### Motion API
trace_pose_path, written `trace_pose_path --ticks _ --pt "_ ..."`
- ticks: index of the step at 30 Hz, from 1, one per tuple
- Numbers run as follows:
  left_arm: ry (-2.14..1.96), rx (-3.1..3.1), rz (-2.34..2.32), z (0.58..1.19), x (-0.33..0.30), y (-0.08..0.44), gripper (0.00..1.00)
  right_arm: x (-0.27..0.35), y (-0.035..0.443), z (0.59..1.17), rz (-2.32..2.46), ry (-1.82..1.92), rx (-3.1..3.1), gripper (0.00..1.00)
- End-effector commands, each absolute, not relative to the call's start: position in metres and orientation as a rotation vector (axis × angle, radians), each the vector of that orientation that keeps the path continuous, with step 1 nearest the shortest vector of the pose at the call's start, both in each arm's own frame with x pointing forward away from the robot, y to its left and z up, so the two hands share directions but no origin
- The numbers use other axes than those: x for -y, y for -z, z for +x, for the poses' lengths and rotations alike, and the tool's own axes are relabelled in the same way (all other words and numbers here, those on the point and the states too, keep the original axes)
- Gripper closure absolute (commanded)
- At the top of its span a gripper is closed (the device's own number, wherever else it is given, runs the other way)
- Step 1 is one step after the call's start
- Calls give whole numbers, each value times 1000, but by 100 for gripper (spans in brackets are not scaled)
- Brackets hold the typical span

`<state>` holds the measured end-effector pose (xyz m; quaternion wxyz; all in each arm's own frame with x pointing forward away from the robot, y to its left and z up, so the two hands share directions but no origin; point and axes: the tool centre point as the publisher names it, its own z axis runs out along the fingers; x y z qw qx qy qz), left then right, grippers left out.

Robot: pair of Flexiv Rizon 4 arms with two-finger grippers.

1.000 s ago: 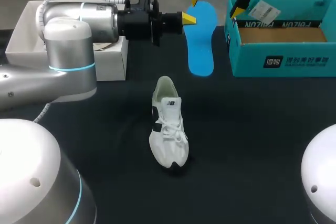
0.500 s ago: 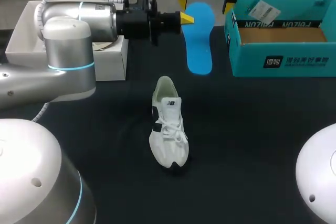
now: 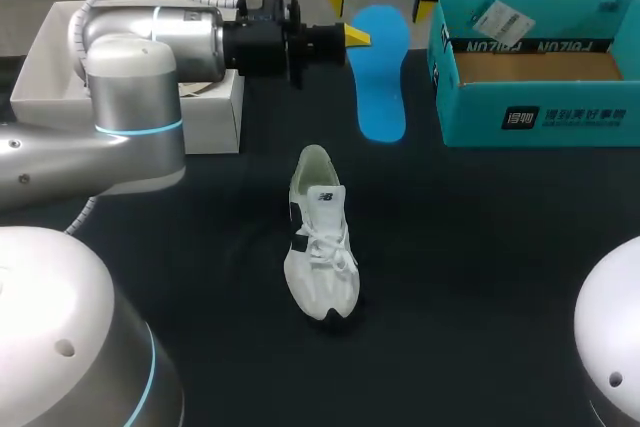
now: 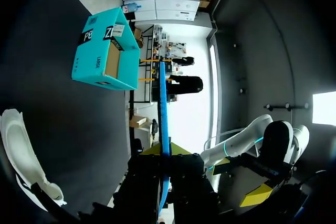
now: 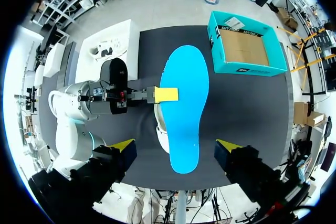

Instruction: Take the shoe out of the shoebox, open the shoe tongue, remove and reinsert the insole, then place the shoe into the shoebox

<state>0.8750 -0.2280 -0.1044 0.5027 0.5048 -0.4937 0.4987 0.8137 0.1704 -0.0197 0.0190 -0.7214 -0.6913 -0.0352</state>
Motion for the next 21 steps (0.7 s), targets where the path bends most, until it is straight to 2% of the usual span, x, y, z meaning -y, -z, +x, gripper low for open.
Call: trace_pose_path --ticks 1,19,21 --pt "-1210 1190 1217 875 229 106 100 -169 21 813 -2238 115 2144 0" --pt "-1222 1186 1209 874 229 103 100 -169 21 813 -2238 115 2144 0" --pt "-1223 1187 1207 874 229 102 100 -163 21 811 -2212 237 2076 0"
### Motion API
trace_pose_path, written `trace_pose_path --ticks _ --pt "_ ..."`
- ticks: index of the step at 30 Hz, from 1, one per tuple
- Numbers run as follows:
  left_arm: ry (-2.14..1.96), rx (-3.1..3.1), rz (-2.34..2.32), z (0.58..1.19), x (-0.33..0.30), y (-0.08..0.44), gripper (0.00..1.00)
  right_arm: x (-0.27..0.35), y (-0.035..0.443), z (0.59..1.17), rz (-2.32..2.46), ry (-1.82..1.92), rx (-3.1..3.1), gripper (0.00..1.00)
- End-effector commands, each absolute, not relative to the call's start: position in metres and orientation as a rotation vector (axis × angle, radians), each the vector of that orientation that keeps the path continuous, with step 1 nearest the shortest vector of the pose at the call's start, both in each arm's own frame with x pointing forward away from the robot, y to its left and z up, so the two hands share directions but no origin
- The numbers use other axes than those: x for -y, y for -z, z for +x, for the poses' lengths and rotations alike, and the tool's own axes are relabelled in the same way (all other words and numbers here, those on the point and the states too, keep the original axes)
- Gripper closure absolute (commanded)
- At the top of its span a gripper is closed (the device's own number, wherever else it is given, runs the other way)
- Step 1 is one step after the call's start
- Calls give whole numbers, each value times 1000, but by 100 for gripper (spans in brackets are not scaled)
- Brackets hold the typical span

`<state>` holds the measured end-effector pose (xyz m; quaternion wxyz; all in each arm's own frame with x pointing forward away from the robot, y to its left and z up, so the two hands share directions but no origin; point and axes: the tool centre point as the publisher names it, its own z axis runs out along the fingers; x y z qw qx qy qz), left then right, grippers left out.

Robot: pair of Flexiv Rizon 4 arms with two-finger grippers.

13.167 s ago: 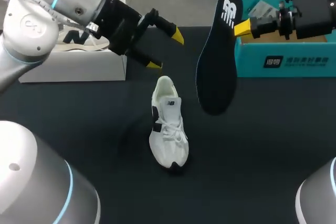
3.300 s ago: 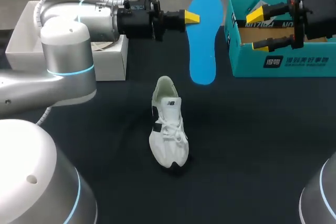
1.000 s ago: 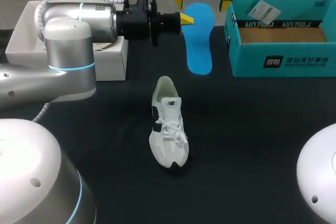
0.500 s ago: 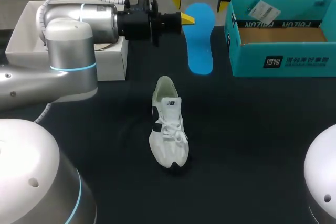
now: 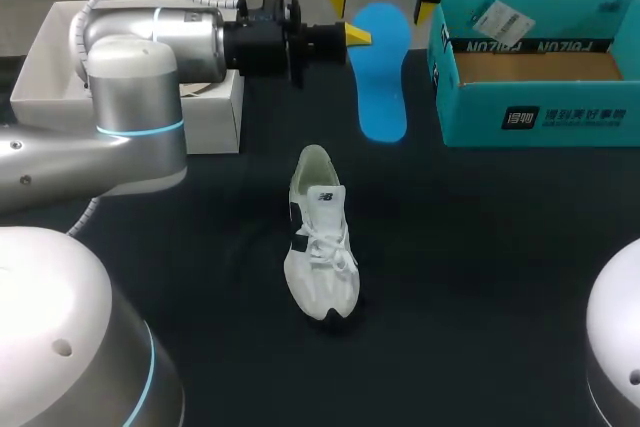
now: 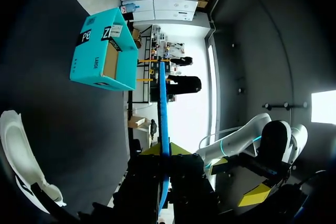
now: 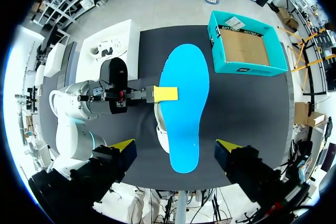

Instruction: Take the shoe out of the shoebox, open the shoe tongue, remove and reinsert the insole, then place the shoe into the shoebox

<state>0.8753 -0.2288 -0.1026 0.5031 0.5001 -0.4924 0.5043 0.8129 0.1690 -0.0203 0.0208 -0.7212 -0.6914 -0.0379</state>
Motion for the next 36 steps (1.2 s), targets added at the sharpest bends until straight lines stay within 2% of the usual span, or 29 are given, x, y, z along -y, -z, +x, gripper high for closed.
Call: trace_pose_path --ticks 1,17,36 --pt "-1223 1189 1206 874 229 102 100 -160 22 810 -2189 305 2045 0" --pt "-1217 1189 1200 871 219 97 100 -132 32 802 -2059 634 1865 0" --pt "-1225 1148 1187 873 213 92 100 -103 50 800 -1732 1232 1610 0"
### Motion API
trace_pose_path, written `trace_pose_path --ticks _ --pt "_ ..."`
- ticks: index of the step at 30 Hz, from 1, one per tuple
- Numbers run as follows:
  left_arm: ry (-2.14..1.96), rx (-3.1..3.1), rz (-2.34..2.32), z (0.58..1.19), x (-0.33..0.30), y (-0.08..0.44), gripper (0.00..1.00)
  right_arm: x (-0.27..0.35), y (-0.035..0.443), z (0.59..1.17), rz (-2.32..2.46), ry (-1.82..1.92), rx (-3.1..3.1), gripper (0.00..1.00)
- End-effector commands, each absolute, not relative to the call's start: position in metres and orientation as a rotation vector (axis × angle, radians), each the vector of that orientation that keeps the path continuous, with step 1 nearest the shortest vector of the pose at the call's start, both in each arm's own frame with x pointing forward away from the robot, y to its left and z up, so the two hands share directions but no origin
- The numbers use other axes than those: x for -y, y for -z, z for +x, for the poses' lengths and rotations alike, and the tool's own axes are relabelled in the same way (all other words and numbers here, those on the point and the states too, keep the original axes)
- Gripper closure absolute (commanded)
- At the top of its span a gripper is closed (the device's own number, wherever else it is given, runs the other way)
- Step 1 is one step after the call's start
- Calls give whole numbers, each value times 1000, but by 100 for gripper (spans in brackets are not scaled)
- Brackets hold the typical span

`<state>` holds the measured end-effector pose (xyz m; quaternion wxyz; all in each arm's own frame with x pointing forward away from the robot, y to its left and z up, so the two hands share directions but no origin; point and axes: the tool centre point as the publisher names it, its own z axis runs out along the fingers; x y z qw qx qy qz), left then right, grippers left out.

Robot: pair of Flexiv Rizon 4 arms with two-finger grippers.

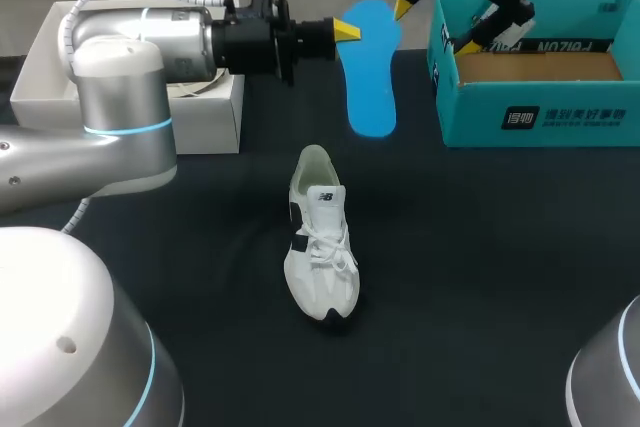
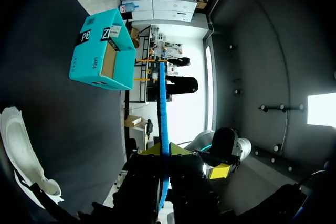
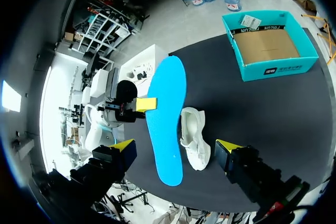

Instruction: Take the shoe out of the shoebox, open the shoe tongue, remove and reinsert the insole, then place the shoe into the shoebox

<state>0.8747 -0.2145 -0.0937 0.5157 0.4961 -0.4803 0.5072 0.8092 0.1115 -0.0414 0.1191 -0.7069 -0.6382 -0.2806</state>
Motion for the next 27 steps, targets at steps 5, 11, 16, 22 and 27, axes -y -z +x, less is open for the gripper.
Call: trace_pose_path --ticks 5,11,16,22,27 --pt "-1229 1143 1180 872 213 90 100 -93 58 798 -1656 1370 1482 0" --pt "-1227 1141 1180 872 213 90 100 -84 63 798 -1546 1481 1366 0" --pt "-1228 1141 1183 871 214 91 100 -82 66 800 -1490 1477 1335 0" --pt "-1228 1140 1188 871 214 91 100 -81 70 806 -1448 1433 1322 0" --pt "-1229 1142 1183 868 214 89 100 -81 70 806 -1448 1433 1322 0"
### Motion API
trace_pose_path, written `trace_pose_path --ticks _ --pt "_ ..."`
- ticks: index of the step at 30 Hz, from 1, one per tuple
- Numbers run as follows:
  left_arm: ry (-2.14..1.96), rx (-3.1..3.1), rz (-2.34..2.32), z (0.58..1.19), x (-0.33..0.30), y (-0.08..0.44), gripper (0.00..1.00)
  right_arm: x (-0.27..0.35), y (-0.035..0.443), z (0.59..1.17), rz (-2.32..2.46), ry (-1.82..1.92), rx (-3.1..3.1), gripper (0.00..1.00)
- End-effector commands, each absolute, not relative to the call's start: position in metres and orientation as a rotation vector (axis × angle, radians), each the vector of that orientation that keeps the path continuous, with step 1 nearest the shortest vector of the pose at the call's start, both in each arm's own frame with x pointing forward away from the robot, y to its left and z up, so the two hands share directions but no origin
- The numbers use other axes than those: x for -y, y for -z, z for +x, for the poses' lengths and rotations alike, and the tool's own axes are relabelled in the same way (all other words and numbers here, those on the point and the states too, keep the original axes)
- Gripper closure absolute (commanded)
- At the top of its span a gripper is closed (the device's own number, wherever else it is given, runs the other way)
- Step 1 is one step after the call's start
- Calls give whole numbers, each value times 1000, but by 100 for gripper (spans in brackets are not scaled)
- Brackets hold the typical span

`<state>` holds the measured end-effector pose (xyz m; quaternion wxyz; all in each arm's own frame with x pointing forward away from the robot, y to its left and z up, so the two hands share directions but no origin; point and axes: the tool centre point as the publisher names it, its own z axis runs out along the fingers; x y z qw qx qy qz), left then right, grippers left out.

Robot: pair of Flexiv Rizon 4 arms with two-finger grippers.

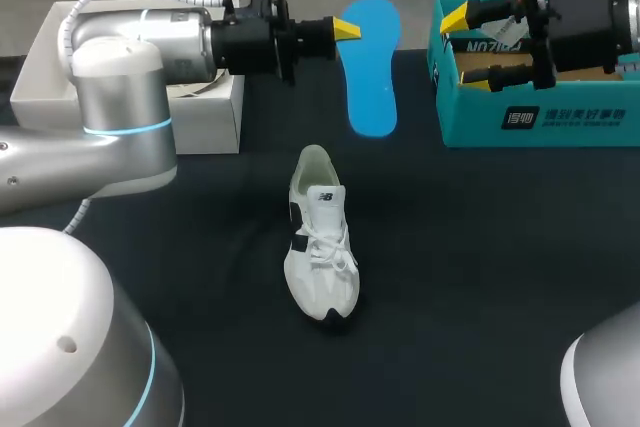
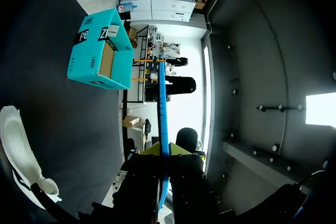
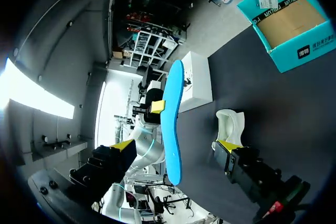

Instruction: Take the shoe out of the shoebox, open the shoe tongue, remove and reinsert the insole, then place the shoe into the shoebox

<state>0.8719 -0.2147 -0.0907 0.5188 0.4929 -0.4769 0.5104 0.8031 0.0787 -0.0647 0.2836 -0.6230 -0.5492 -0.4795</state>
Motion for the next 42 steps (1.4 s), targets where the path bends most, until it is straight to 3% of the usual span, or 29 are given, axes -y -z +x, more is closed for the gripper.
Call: trace_pose_path --ticks 1,36,42 --pt "-1230 1142 1181 868 214 88 100 -81 70 806 -1448 1433 1322 0" --pt "-1198 1176 1149 865 210 85 100 -77 78 826 -1227 1347 1314 0" --pt "-1417 1342 1022 864 209 82 100 -77 78 826 -1227 1347 1314 0"
